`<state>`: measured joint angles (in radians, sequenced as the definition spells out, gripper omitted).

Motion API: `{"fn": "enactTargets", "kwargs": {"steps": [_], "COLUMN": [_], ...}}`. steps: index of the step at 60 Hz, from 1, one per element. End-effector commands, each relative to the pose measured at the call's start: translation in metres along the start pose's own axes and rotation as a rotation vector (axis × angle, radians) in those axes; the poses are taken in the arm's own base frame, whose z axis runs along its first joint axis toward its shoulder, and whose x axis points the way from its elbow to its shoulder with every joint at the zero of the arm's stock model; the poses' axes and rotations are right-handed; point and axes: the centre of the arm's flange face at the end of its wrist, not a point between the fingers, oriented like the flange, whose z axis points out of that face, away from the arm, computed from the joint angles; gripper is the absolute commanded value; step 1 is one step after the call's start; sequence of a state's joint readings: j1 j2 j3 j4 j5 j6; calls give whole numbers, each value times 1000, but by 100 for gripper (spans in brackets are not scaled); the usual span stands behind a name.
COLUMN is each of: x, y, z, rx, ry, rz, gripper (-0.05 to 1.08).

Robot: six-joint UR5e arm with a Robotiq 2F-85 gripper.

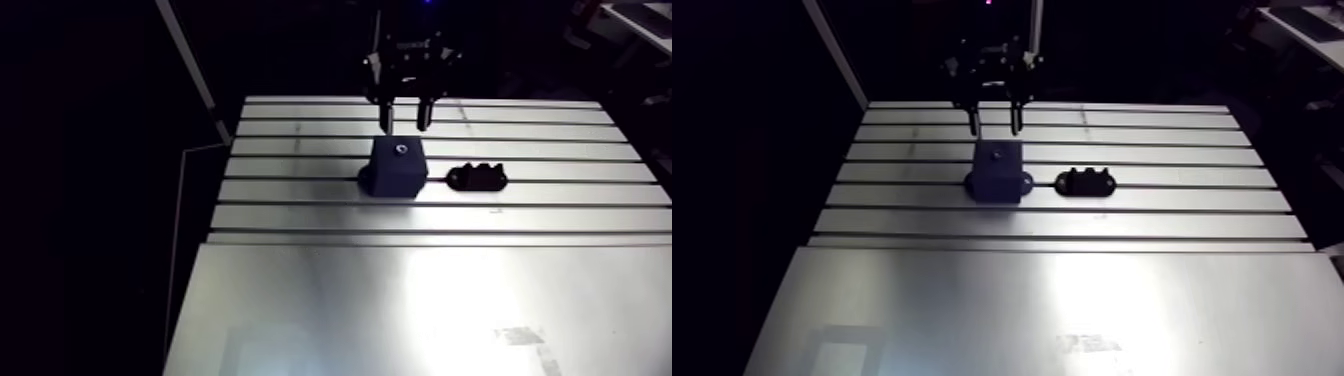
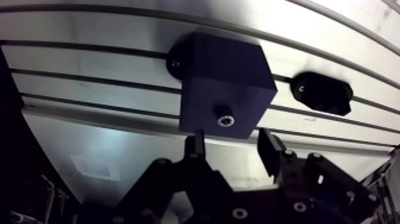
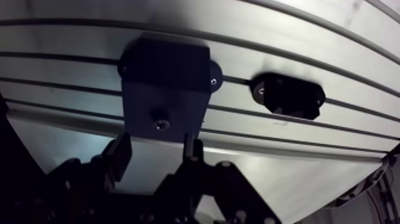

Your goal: Pick up the M10 bolt and insert it into the hole until fully seated.

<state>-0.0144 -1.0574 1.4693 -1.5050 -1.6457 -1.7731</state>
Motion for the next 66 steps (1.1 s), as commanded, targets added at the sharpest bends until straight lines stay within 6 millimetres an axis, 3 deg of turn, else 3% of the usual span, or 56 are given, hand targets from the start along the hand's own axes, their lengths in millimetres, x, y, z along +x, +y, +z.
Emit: {"fn": "enactTargets", "kwargs": {"steps": [1, 10, 20, 22, 37, 41, 56, 66], "x": [0, -8, -30, -43, -107, -143, -219, -252], "y": [2, 2, 7, 8, -4, -11, -27, -31], "z": [-5, -23, -68, -83, -111, -123, -137, -148], "rx": [-2, -2, -22, -30, -39, -43, -37, -41], "ry": [27, 88, 276, 334, 378, 395, 362, 412], "rz": [9, 20, 96, 119, 123, 126, 125, 142], "gripper": [0, 0, 0, 0, 0, 0, 0, 0]}}
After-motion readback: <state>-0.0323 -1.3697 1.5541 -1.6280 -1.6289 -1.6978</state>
